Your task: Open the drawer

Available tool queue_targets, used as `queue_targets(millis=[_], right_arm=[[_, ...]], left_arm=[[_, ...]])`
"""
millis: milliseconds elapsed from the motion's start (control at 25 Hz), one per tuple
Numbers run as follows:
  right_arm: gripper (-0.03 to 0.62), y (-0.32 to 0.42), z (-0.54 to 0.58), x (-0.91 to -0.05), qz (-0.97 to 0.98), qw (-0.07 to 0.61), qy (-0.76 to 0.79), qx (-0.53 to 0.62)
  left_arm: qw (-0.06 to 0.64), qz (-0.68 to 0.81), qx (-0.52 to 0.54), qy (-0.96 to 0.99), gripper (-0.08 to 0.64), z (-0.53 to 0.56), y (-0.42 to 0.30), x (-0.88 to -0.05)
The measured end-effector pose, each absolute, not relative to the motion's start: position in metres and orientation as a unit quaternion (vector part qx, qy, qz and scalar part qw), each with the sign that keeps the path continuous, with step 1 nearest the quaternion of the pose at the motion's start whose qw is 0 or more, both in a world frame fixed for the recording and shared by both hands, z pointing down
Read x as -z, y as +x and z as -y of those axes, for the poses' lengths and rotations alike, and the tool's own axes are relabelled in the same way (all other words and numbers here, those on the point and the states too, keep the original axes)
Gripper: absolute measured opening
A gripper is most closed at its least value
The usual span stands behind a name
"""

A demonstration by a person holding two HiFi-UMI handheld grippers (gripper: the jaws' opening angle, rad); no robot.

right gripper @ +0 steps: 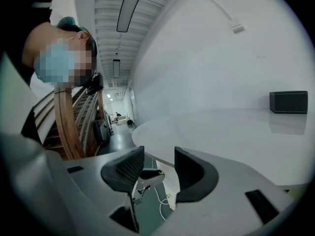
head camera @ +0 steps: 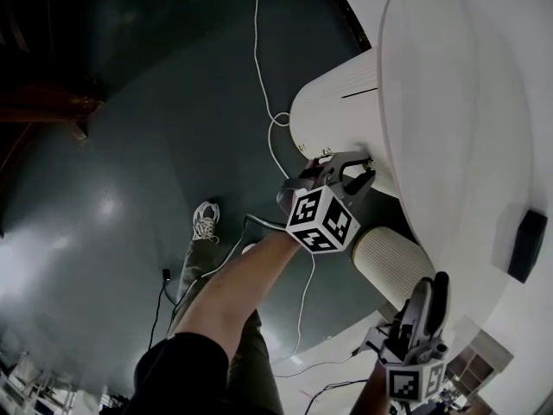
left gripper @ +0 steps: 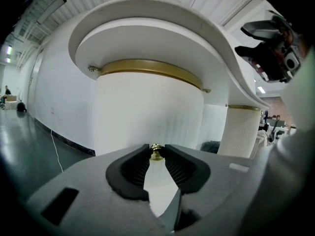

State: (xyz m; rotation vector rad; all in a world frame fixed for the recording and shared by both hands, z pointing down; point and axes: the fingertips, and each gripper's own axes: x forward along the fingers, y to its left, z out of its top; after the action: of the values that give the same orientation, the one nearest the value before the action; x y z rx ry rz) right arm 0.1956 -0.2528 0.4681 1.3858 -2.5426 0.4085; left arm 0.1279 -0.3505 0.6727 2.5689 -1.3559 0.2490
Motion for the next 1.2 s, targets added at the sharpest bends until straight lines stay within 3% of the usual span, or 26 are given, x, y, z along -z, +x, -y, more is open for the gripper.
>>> queue_targets(millis=[1200], right_arm=[[0.193, 0.168, 0.173, -0.466, 0.911, 0.13, 0.358, -0.162]], left_arm=[[0.163, 0.493, -0.137, 0.844, 0.101, 0.191, 0.065, -0.687]])
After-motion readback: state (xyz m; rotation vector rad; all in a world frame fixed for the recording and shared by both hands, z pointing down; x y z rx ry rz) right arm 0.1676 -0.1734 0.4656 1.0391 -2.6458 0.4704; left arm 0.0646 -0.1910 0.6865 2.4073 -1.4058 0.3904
